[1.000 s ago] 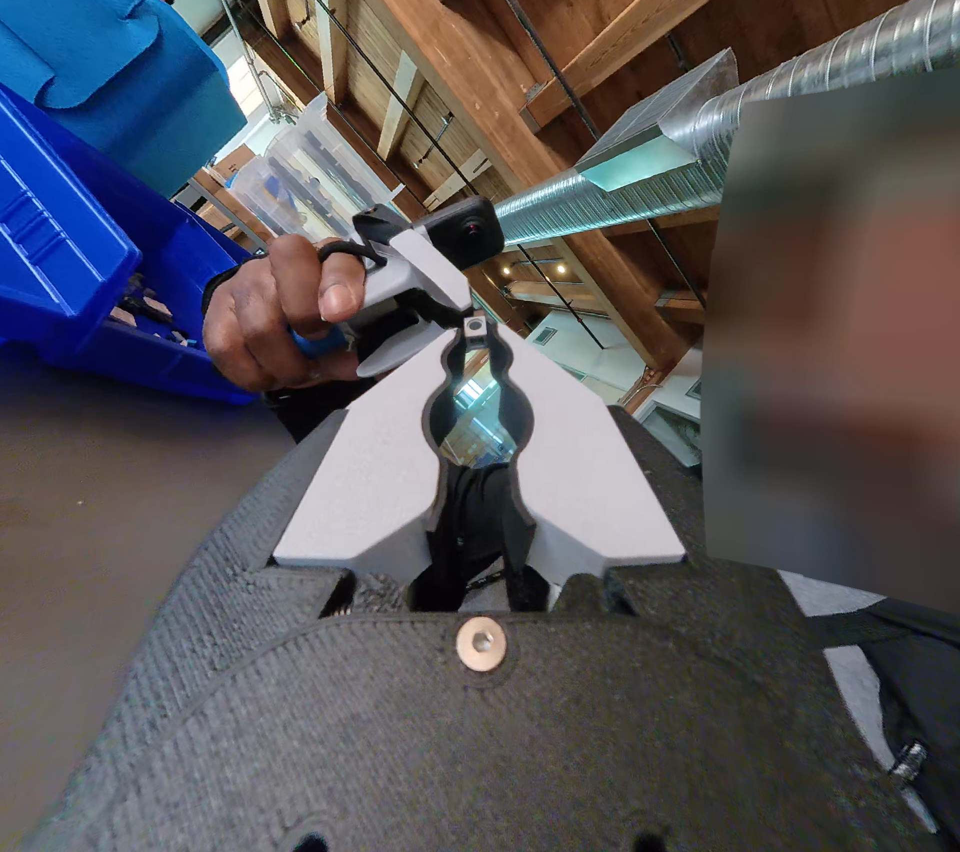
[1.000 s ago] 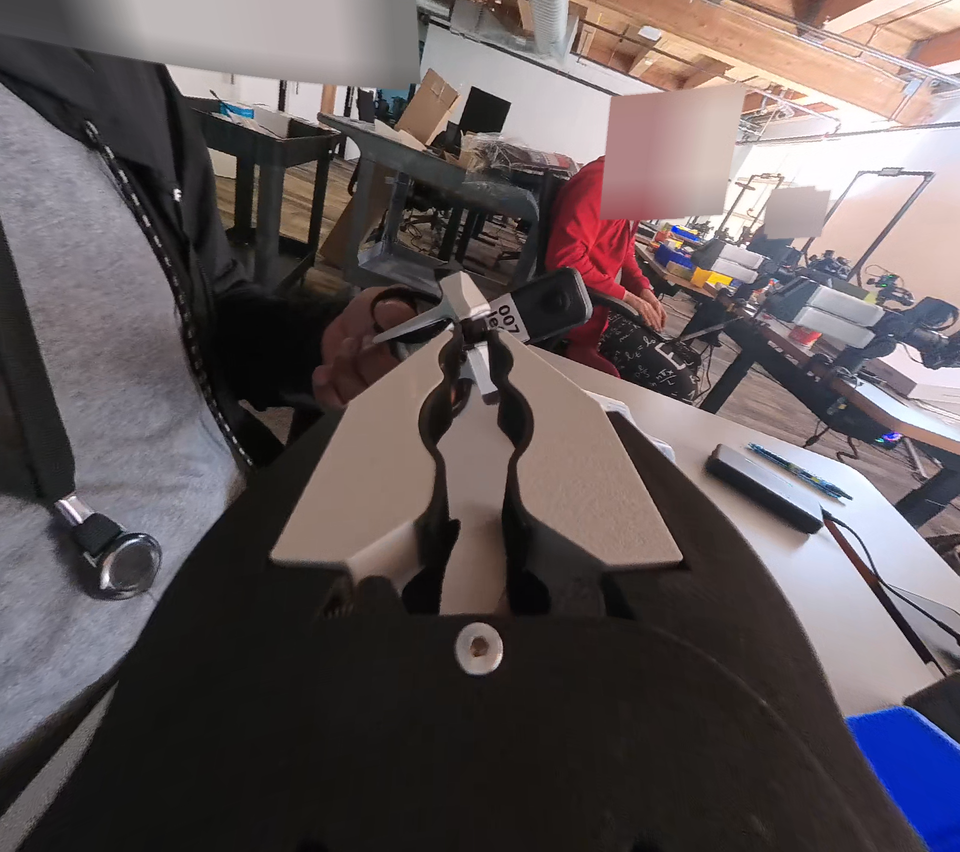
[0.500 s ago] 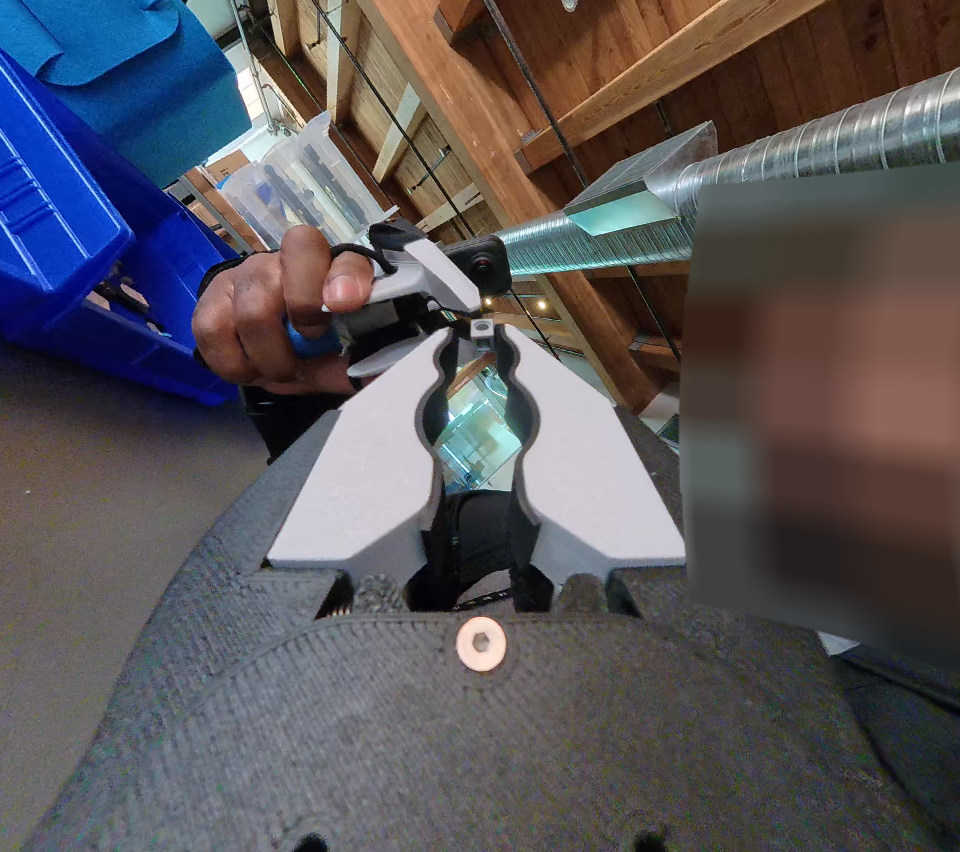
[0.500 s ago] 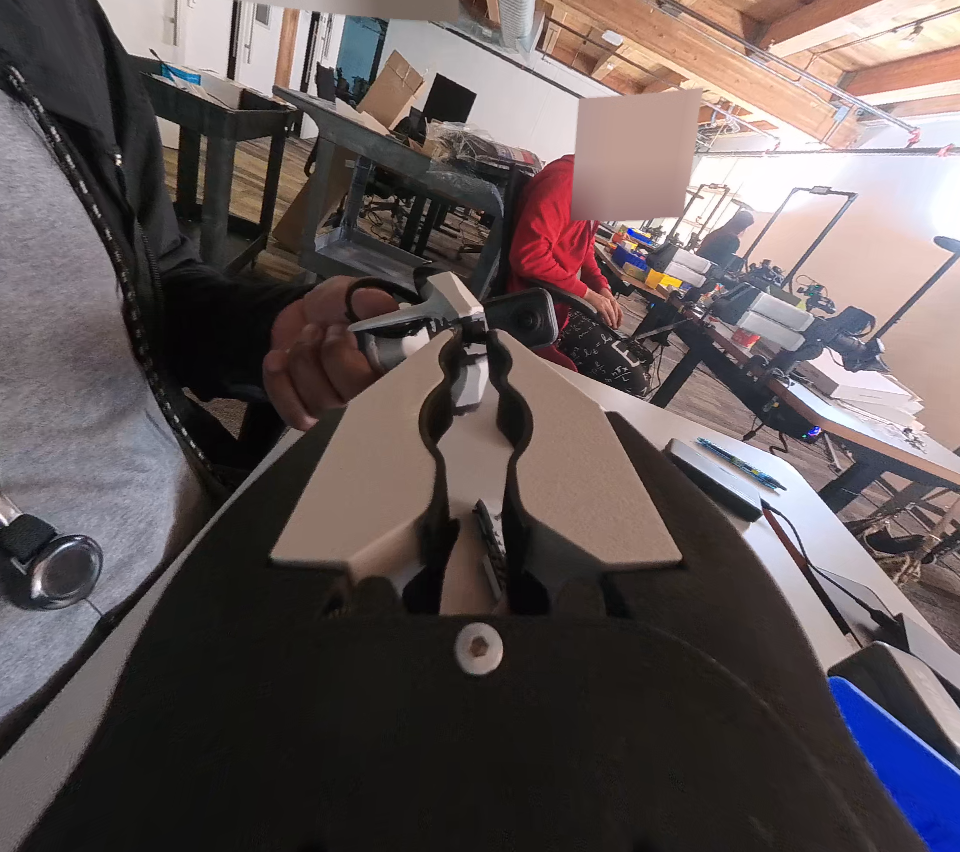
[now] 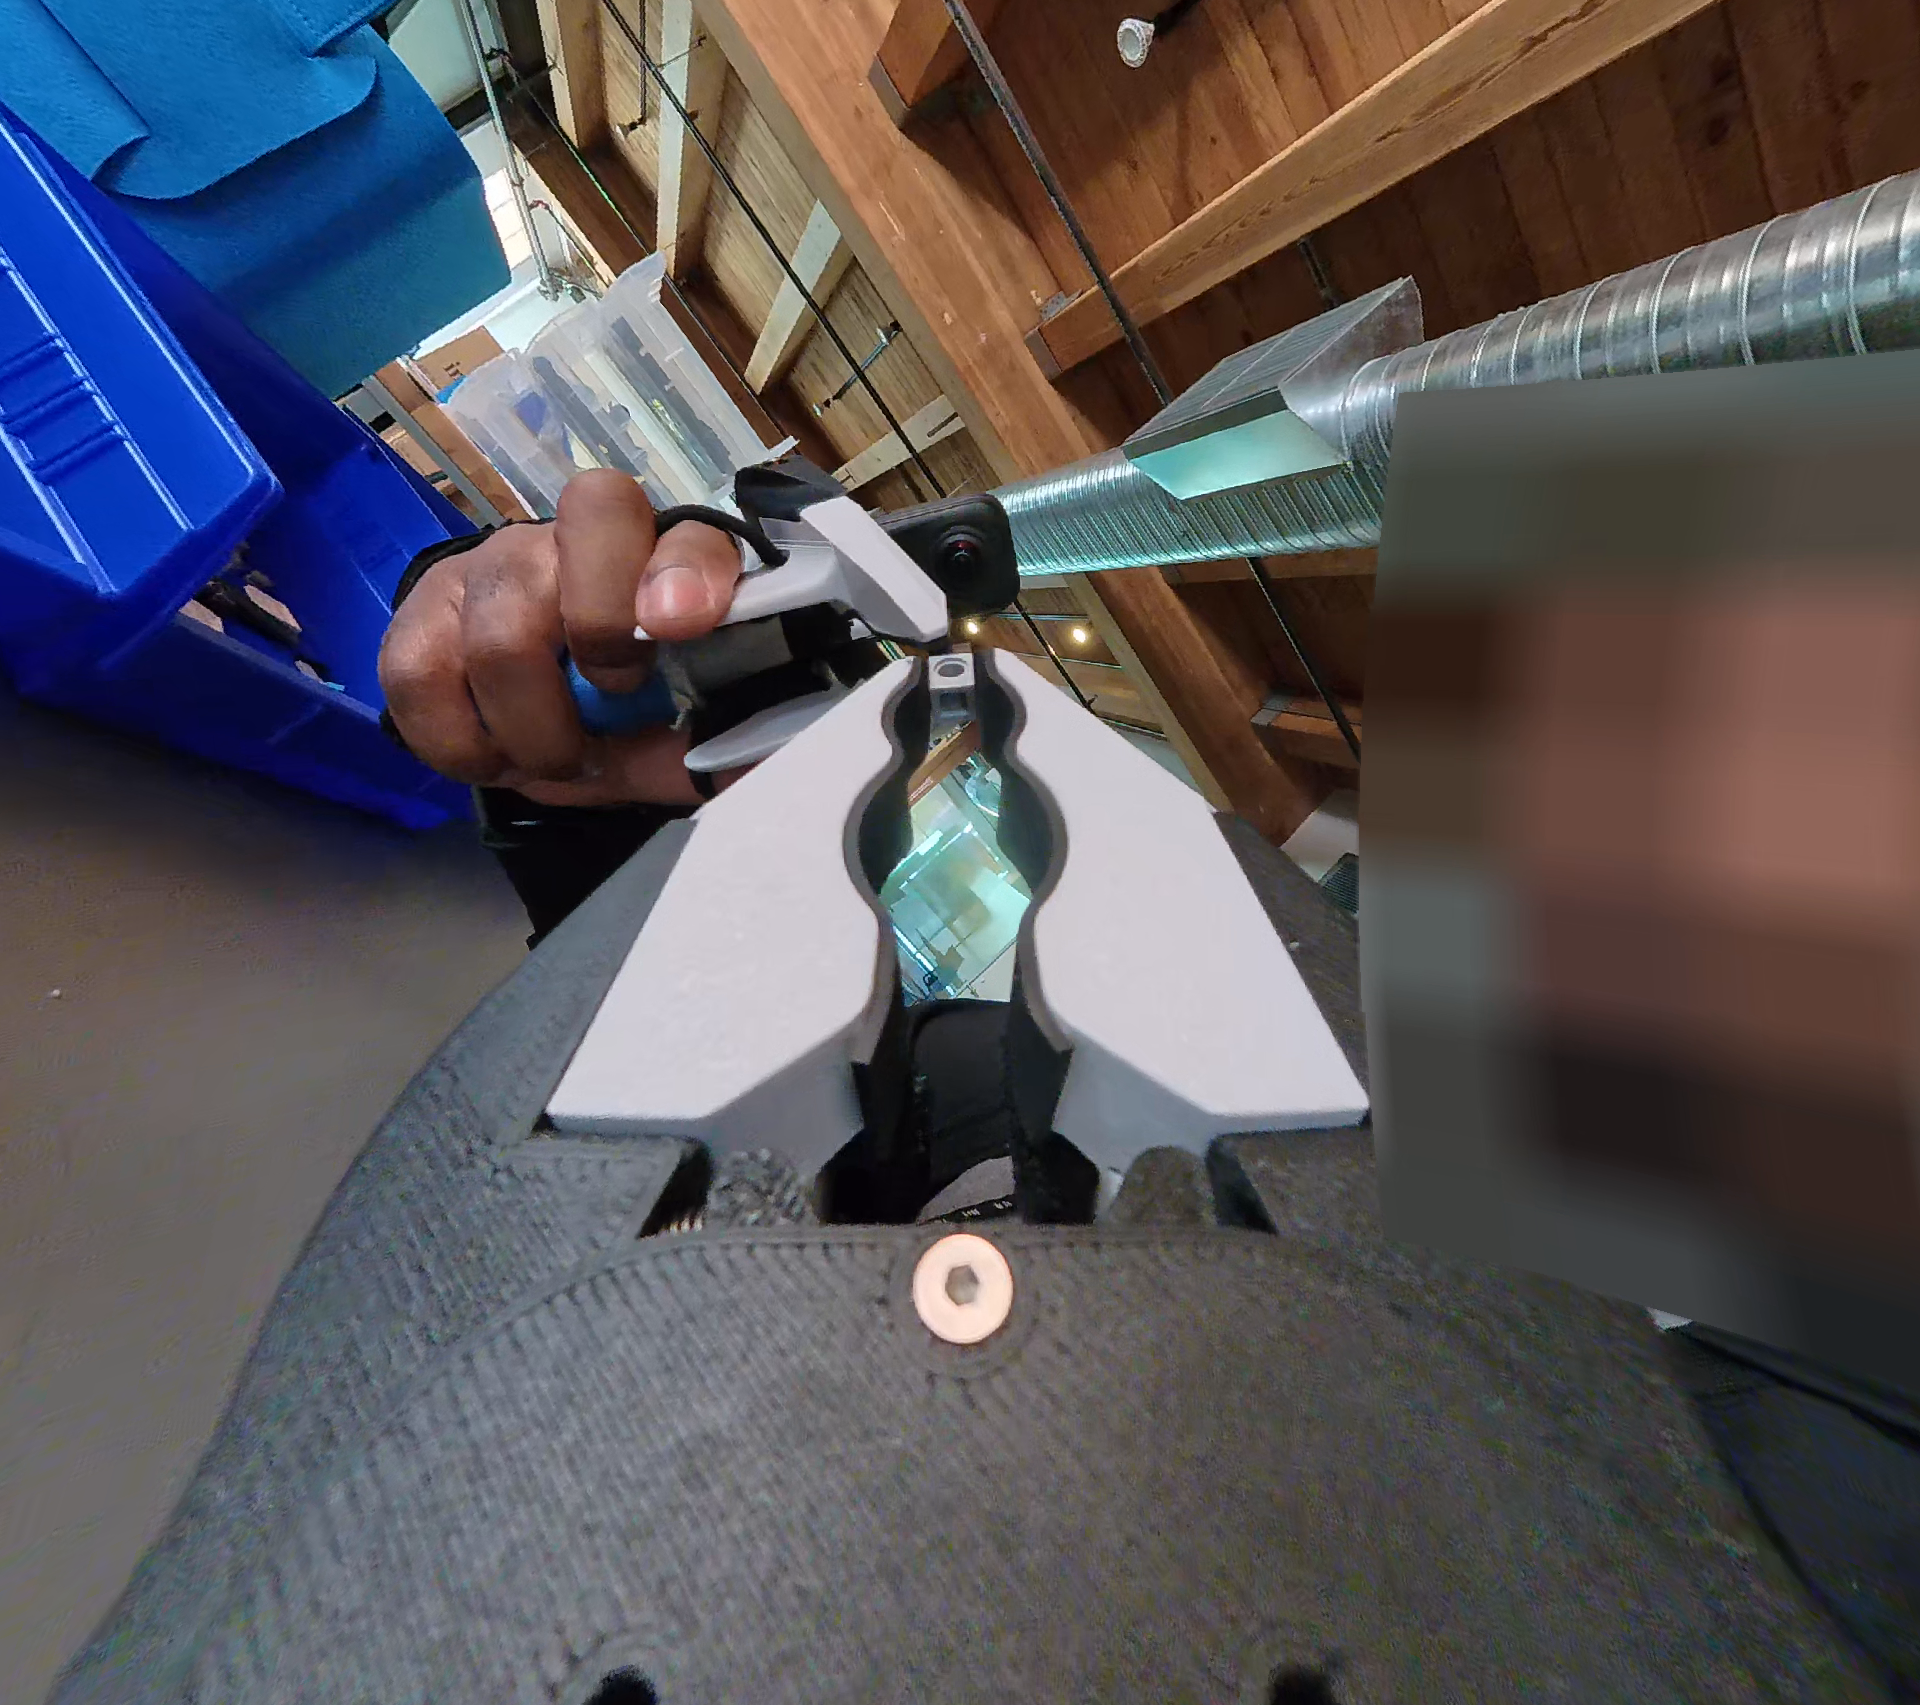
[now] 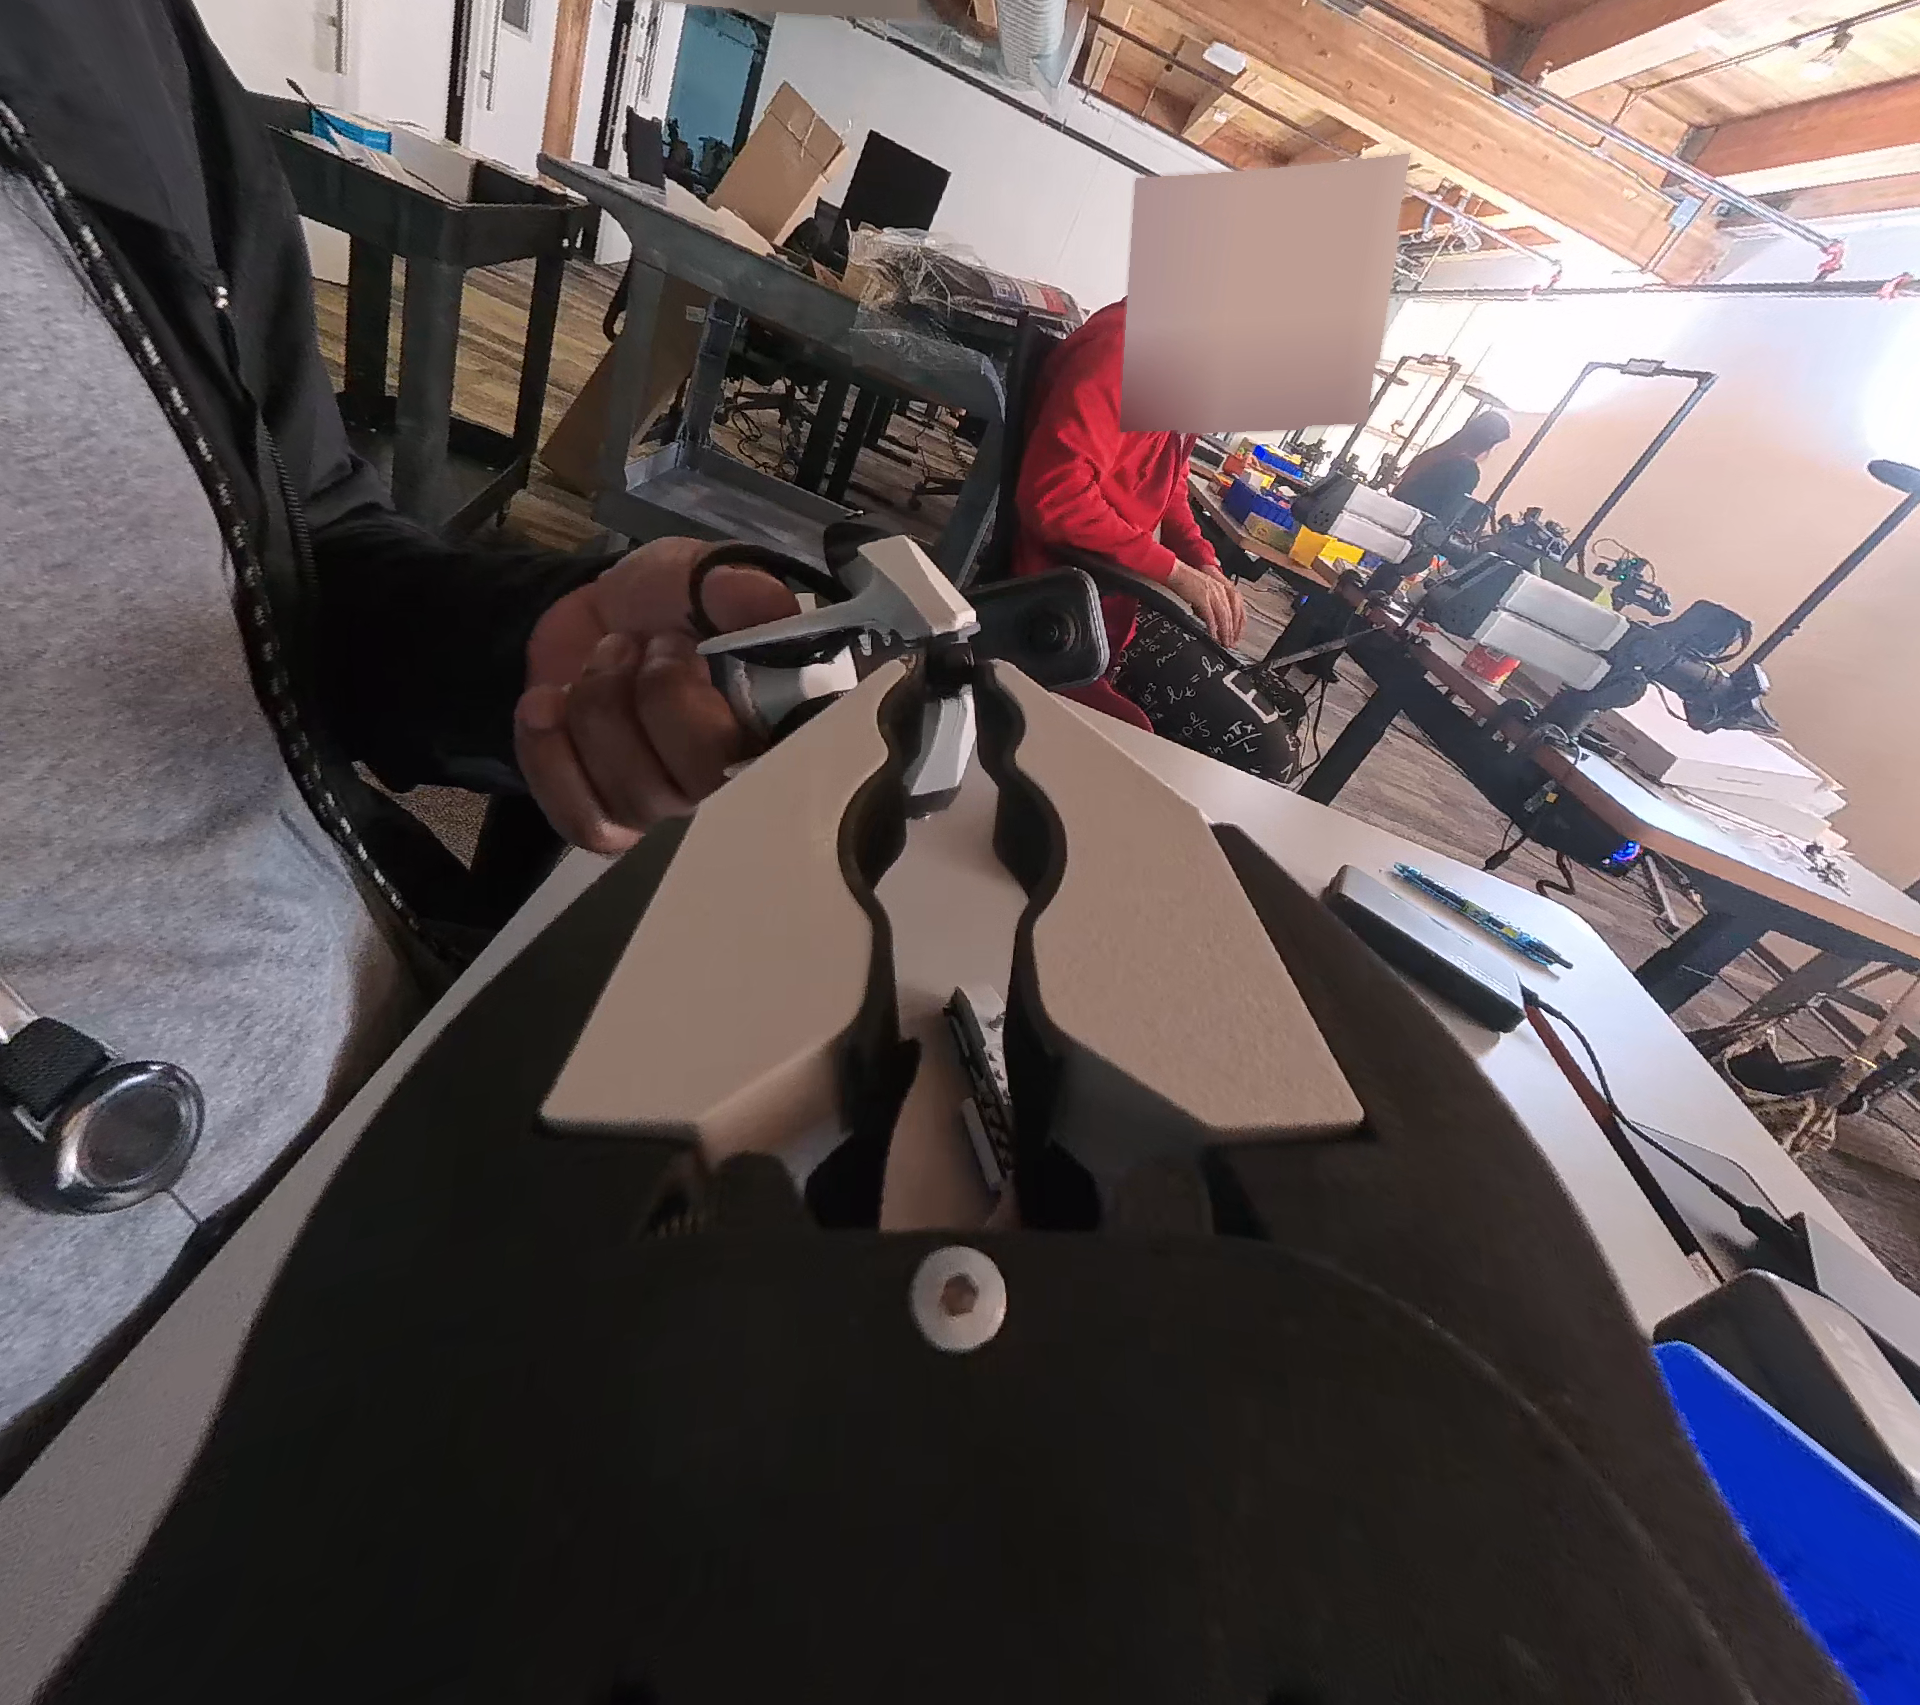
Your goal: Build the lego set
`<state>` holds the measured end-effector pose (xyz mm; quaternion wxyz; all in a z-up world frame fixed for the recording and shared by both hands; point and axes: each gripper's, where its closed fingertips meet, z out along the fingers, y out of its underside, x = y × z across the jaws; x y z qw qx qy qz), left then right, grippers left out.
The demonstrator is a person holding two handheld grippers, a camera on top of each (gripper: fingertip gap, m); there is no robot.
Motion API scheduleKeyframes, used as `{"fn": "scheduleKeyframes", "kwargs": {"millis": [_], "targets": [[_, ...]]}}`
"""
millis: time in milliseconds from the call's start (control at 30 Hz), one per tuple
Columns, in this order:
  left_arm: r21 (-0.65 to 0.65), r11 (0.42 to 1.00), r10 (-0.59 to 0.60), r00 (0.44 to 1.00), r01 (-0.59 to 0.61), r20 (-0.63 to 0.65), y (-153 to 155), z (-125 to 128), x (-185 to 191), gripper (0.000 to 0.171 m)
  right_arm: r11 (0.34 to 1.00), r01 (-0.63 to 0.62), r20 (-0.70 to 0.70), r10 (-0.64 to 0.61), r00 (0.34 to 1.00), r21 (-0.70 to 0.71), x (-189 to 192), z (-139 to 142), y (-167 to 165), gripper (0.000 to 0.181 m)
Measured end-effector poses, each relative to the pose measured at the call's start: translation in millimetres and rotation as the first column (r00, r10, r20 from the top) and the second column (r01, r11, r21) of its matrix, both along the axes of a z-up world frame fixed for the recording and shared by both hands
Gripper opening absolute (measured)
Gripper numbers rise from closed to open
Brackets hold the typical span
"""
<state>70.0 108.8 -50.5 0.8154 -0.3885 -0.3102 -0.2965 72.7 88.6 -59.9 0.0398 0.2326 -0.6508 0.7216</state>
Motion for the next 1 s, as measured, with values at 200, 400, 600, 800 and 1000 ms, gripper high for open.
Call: {"fn": "scheduleKeyframes", "kwargs": {"millis": [200, 400, 600, 800, 1000], "targets": [[0.02, 0.999, 0.045, 0.999, -0.045, -0.029, -6, 3, -2, 0.008, 1.0, 0.03, 0.05, -0.03, 0.998, 0.002, -7, 0, 4, 0.019], [-0.032, 0.981, 0.192, 0.98, -0.194, -0.047, -24, -10, -19, 0.008, 0.877, 0.434, 0.316, -0.479, 0.819, 0.204, -89, -32, 31, 0.022], [-0.081, 0.956, 0.277, 0.958, -0.283, -0.079, -25, -23, -31, 0.008, 0.683, 0.503, 0.305, -0.706, 0.639, 0.529, -124, -114, 35, 0.015], [-0.101, 0.944, 0.302, 0.947, -0.313, -0.112, -28, -25, -32, 0.008, 0.492, 0.542, 0.104, -0.798, 0.593, 0.681, -151, -168, 15, 0.022], [-0.144, 0.904, 0.366, 0.904, -0.402, -0.222, -43, -29, -36, 0.008, 0.373, 0.577, -0.051, -0.809, 0.586, 0.727, -174, -192, 13, 0.025]]}}
